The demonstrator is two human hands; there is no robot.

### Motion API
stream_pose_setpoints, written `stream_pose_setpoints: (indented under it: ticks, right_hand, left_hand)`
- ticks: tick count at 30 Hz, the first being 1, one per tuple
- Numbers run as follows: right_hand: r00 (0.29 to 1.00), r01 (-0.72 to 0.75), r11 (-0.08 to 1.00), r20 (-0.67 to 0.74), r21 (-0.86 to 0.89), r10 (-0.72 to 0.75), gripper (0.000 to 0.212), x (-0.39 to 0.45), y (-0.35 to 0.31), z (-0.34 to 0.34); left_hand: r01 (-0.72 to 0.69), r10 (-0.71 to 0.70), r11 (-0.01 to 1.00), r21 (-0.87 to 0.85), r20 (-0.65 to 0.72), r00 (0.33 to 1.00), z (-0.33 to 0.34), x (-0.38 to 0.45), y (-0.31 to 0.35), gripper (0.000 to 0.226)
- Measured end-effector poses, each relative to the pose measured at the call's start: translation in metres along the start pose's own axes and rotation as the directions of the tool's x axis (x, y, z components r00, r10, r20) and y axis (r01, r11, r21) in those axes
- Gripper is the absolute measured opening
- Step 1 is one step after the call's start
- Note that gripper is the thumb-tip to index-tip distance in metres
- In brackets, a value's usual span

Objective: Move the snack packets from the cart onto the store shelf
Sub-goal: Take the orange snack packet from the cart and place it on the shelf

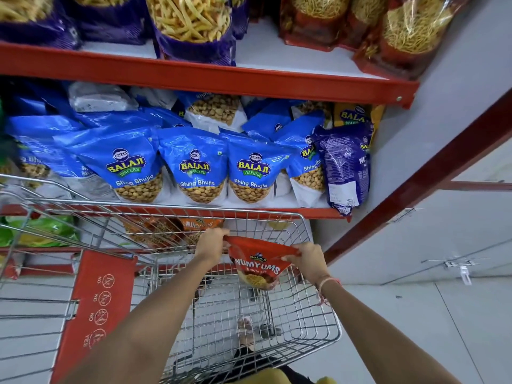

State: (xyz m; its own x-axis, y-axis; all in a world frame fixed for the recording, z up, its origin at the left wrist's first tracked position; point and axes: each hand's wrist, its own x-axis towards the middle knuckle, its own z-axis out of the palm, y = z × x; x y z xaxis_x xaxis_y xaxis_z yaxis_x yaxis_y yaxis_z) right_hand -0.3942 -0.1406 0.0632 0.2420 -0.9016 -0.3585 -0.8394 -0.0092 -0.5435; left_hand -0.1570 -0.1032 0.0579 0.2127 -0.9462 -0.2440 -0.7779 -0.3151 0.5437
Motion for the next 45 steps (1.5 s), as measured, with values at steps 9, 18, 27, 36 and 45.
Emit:
stream_pose_setpoints:
  ticks: [9, 18, 27, 36, 45]
  right_hand:
    - [0.996, 0.029, 0.999, 0.078, 0.043, -0.032, 0.029, 0.003, -0.007, 0.015]
    - [0.988, 0.15, 0.817, -0.057, 0.557, -0.143, 0.037, 0.004, -0.033, -0.049]
    - [0.92, 0.389, 0.549, -0.289, 0.74, -0.263, 0.019, -0.009, -0.098, -0.13]
    - [0.793, 0.609, 0.372, -0.527, 0.7, -0.306, 0.019, -0.025, -0.176, -0.23]
    - [0.678, 0.733, 0.385, -0.655, 0.561, -0.335, 0.019, -0.037, -0.224, -0.35]
  left_hand:
    - [0.102, -0.104, 0.989, -0.106, -0.01, 0.995, -0.007, -0.011, -0.031, 0.009]
    - [-0.026, -0.085, 0.732, -0.681, -0.129, 0.988, -0.07, -0.028, -0.005, 0.012]
    - [-0.312, -0.002, 0.498, -0.809, -0.361, 0.932, -0.158, -0.034, 0.074, 0.009]
    - [-0.461, 0.057, 0.387, -0.798, -0.479, 0.876, -0.256, -0.018, 0.154, 0.013]
    - [-0.521, 0.144, 0.371, -0.769, -0.506, 0.85, -0.343, -0.005, 0.248, 0.003]
